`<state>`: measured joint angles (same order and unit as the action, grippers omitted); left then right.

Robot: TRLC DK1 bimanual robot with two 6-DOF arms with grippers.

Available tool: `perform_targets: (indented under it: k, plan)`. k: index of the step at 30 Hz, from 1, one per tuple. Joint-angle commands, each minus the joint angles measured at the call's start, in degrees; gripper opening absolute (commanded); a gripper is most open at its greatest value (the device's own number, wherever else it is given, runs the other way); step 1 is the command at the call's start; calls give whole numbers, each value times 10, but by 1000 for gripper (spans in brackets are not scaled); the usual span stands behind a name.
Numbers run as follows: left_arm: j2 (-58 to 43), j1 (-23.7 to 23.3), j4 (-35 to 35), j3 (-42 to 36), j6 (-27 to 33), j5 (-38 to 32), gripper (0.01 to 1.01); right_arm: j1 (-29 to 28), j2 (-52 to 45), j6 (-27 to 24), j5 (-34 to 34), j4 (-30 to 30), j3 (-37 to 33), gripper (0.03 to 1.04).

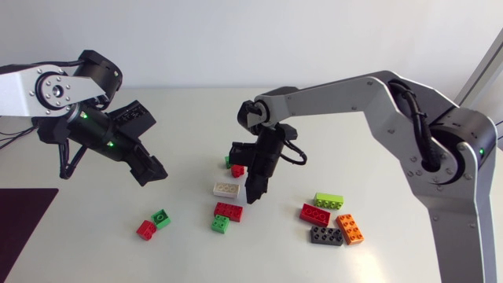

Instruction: Sort duplo bricks by size, large to the right and small to the left

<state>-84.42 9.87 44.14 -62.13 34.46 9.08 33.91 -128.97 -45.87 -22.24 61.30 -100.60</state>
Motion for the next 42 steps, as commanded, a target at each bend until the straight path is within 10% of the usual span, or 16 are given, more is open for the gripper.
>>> perform_targets:
  k: [1, 9, 23, 35, 42]
  plan:
    - [3, 6, -2, 10, -3, 6, 975, 1, 13, -1, -6, 2, 15, 118]
    - [4, 18, -1, 15, 10, 6, 979, -10, 72, 1, -1, 22, 23, 462]
    - [-109, 50, -68, 74, 73, 8, 979, -56, 177, 50, -1, 75, 14, 548]
    - [-197, 123, -195, 49, -73, -28, 979, -59, 232, 83, -1, 82, 59, 548]
    - [-218, 123, -226, 34, -279, -109, 975, -68, 256, 82, 0, 84, 73, 548]
